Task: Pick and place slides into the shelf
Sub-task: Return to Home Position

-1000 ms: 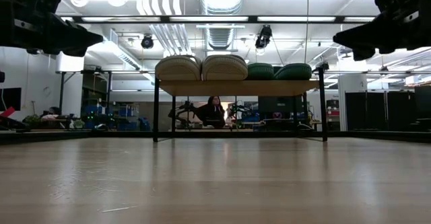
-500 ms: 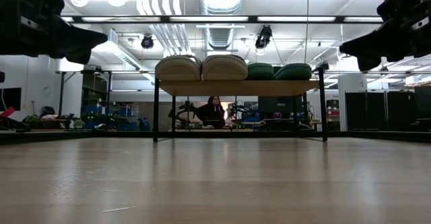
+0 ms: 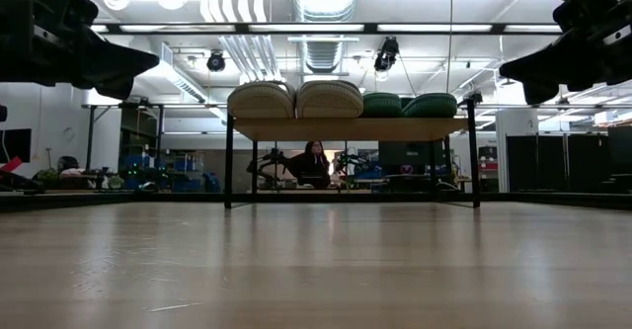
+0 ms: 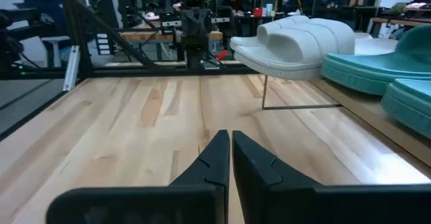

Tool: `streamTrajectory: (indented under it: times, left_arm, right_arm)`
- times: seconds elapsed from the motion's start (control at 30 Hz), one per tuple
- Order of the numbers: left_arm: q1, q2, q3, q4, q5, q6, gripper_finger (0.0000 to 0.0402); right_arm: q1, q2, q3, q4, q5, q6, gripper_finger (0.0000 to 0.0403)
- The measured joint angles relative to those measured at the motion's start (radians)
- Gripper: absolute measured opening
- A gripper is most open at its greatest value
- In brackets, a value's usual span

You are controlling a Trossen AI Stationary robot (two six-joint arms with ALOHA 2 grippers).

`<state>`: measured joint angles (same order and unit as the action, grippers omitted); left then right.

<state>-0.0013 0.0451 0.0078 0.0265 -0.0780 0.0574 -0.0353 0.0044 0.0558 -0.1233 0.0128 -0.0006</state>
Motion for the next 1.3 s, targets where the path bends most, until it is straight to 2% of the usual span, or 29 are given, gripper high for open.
streamTrajectory:
  times: [0.27, 1.3]
  left_arm:
    - [0.0, 0.009, -0.001, 0.0, 0.0, 0.0, 0.0]
    - [0.0, 0.013, -0.003, 0.009, 0.018, 0.002, 0.0]
  right_arm:
    - [0.0, -0.001, -0.031, 0.095, -0.039, -0.032, 0.0009]
    - [0.0, 0.018, -0.033, 0.099, -0.038, -0.039, 0.0009]
